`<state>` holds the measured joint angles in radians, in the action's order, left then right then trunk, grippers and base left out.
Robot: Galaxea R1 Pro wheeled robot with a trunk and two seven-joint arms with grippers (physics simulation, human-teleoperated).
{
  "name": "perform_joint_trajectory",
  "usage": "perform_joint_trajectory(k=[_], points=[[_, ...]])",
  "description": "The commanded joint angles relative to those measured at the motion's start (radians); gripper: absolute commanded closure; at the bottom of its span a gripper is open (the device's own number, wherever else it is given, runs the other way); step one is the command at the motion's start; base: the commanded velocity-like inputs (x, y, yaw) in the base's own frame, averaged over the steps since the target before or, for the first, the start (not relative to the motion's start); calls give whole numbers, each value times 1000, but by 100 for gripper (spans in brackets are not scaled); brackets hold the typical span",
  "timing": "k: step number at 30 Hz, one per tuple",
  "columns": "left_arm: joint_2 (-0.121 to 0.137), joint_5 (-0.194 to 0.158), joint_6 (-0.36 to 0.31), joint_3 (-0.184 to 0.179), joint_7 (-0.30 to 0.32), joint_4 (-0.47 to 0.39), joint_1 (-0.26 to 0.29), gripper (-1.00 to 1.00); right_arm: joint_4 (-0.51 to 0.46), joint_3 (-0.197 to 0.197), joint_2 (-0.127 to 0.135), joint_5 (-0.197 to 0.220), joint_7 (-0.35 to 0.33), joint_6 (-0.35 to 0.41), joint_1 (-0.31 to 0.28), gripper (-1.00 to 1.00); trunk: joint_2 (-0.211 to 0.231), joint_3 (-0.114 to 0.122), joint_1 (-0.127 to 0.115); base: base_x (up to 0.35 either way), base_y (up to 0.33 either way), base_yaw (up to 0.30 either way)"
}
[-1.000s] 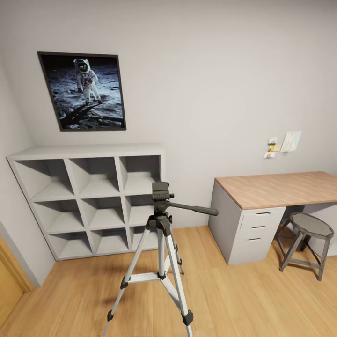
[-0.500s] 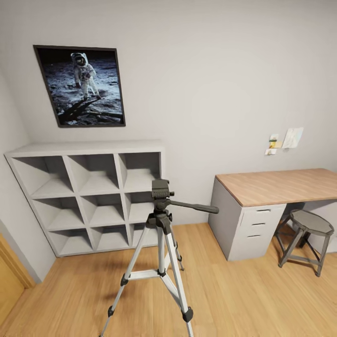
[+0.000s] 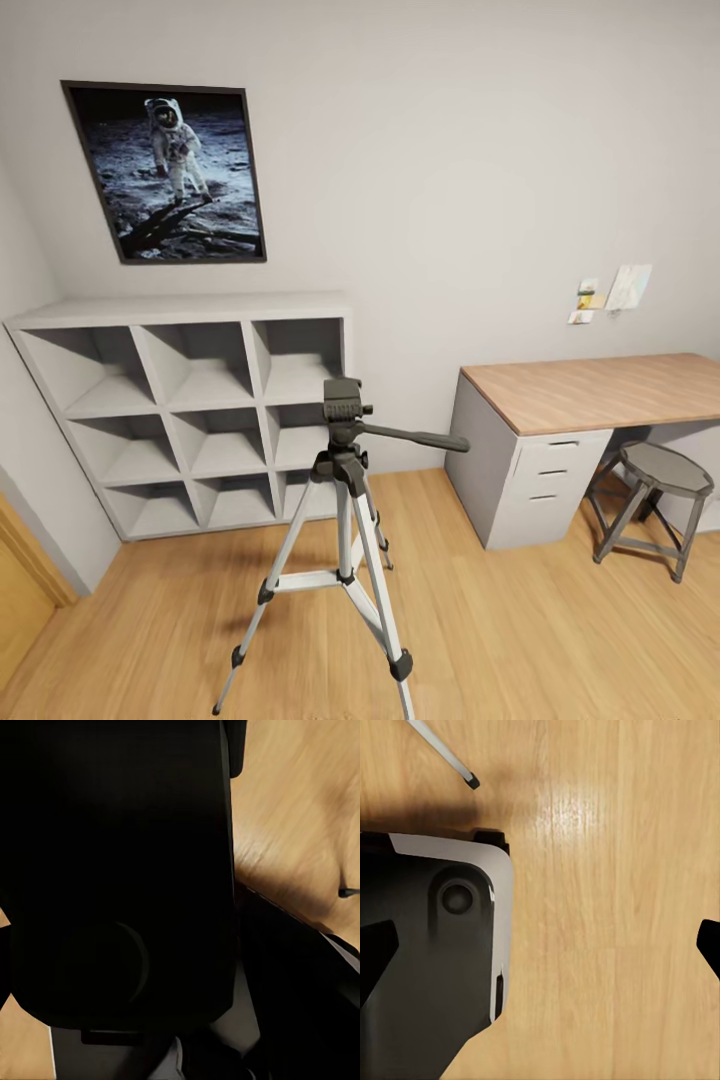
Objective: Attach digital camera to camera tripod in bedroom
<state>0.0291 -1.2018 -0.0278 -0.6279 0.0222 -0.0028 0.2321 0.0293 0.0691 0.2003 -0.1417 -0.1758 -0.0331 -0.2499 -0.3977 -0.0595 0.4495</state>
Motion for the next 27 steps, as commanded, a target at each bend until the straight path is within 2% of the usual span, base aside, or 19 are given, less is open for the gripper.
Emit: perform_joint_trajectory(k=[1,27], points=[[0,-10,-3,-8,2,0,1,100,3,8,1,-10,-2,-4,-2,-100,-2,-4,1,0,0,0],[1,-10,-3,-8,2,0,0,100,3,8,-1,-10,-2,-4,-2,-100,-2,-45,1,0,0,0]])
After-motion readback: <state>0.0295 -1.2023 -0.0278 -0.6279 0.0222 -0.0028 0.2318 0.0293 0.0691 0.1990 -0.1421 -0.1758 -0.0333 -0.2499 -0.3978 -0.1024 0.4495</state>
